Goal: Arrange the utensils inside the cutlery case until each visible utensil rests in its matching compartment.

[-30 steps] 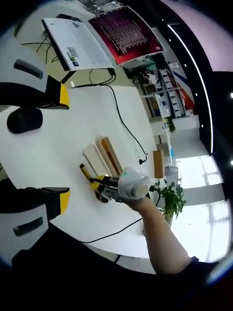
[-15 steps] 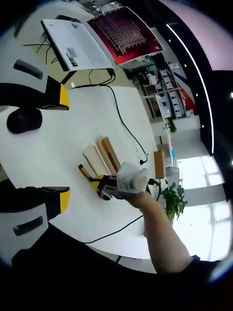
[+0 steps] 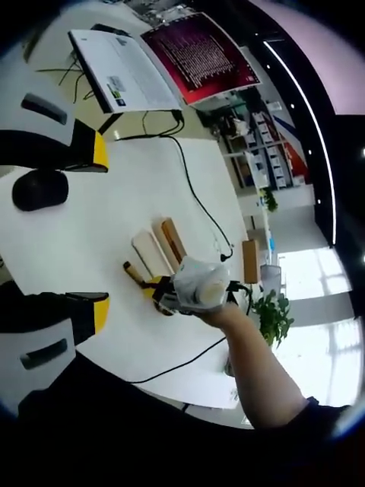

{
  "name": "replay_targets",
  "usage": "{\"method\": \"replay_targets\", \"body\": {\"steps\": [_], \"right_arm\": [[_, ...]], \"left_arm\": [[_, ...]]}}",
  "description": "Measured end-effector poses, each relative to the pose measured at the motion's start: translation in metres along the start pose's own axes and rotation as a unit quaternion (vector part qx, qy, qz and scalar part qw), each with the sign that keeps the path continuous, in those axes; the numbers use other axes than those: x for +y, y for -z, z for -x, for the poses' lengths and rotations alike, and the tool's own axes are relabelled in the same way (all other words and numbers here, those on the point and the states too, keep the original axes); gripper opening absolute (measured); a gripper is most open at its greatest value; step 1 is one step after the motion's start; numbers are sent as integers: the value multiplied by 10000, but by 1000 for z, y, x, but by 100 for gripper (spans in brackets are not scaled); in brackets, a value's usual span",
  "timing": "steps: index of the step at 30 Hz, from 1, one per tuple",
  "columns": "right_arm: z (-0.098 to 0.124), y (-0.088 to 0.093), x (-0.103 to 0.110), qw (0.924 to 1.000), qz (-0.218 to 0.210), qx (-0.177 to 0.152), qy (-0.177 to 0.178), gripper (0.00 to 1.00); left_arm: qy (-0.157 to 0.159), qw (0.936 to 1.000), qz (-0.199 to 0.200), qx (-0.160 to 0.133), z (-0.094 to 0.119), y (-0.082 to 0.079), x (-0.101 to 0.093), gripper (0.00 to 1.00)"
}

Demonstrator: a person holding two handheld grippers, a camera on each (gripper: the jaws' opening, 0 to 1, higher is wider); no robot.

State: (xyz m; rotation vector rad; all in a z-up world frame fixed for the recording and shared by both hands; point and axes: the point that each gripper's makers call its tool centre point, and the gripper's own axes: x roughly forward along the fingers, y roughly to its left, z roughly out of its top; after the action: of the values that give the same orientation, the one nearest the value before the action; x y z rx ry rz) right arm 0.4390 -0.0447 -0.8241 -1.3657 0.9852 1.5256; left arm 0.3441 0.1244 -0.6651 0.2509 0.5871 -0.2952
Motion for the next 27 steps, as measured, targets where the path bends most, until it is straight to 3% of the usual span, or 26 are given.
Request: {"method": "replay_targets", "body": {"steps": [4,7,10,15,27], "right_arm": [[-1,0,-1,10000,-58,13,-10,2],[-1,1,-1,10000,-71,-12,-21,2],[-1,1,-2,9999,-80,-24,-72,2],[-2,1,-1,9999,-82,16,-129,2],[-2,1,-1,9999,-126,87,-31,2]], "left_arm": [[-21,10000,-79,-38,1,-4,1,66],[43,9999,95,-108,1,-5,0,66],[70,9999,-128,-35,-1,-7,1,66],[-35,9996,-208,-168,3,-24,9,66],[-31,9994,-297,-148,1,-23,5,66]]}}
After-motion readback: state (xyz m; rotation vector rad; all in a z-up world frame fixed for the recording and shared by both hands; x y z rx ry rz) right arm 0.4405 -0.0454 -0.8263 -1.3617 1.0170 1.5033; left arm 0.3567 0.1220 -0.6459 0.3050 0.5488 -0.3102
